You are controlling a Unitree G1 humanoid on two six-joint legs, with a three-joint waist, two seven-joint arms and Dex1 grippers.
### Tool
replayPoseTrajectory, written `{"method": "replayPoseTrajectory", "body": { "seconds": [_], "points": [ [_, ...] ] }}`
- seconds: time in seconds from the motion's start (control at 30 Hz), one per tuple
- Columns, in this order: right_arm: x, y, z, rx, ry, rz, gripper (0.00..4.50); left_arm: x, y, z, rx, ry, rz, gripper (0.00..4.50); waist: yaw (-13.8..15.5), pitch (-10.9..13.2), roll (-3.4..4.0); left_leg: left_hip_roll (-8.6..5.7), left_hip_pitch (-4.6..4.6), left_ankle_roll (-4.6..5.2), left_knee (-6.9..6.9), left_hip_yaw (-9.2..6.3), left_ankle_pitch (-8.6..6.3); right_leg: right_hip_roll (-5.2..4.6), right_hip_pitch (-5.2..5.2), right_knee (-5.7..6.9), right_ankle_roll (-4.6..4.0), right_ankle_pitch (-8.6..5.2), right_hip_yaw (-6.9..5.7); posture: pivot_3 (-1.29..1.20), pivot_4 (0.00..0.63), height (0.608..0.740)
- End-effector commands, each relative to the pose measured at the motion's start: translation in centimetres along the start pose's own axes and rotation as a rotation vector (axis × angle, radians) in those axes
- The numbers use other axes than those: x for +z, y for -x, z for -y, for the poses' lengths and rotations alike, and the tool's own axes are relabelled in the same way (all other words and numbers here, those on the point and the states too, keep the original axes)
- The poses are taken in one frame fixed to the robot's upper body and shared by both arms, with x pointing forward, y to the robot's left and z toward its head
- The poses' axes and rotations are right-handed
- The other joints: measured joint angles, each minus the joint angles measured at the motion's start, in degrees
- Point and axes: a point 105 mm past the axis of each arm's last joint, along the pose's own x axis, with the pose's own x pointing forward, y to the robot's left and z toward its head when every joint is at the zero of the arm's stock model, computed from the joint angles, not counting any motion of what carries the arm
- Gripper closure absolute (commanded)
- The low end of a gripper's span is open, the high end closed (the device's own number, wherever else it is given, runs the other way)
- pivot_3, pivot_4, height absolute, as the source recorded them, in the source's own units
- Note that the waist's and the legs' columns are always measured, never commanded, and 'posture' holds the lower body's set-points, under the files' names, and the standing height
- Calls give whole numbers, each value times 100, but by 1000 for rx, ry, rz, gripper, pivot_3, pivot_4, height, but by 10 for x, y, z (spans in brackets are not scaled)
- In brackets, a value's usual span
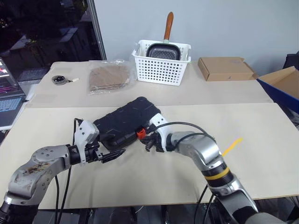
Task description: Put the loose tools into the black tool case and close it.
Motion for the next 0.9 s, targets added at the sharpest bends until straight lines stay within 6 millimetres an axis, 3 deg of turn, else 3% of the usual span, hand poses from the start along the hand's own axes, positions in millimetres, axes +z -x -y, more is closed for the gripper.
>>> {"method": "replayPoseTrajectory", "body": {
  "seconds": [0.03, 0.17, 0.37, 0.57, 0.9],
  "points": [
    [29, -5, 3, -30, 56, 114, 4479, -18, -2, 1, 1, 56, -66, 0, -7, 0, 0, 0, 1, -1, 0, 0, 1, 0, 0, 1, 0, 0, 1, 0, 150, 740],
    [33, -3, 2, -18, 57, 152, 4479, -18, -3, 1, 11, 57, -59, 0, -10, 0, 1, 0, 2, -3, 0, 0, 2, -1, -1, 3, -1, 1, 1, 0, 150, 740],
    [28, 17, -3, 19, 105, 163, 4479, -23, -2, 1, 28, 66, -64, 0, 3, 0, 1, 0, -1, -2, -6, -1, 0, -10, -2, 1, 0, 0, -1, 0, 150, 740],
    [30, 33, 8, -26, 129, 177, 4479, -29, -5, 1, 38, 81, -77, 0, 7, 0, 2, 0, 4, -2, -6, -1, -1, -12, 1, 0, 0, 0, 1, 0, 150, 740],
    [42, 20, 9, -45, 111, 212, 4479, -32, -7, 0, 36, 76, -91, 0, 6, -1, 3, 1, 12, -2, -6, 0, 0, -9, 7, 1, 0, 0, 3, 0, 150, 740]
  ]
}}
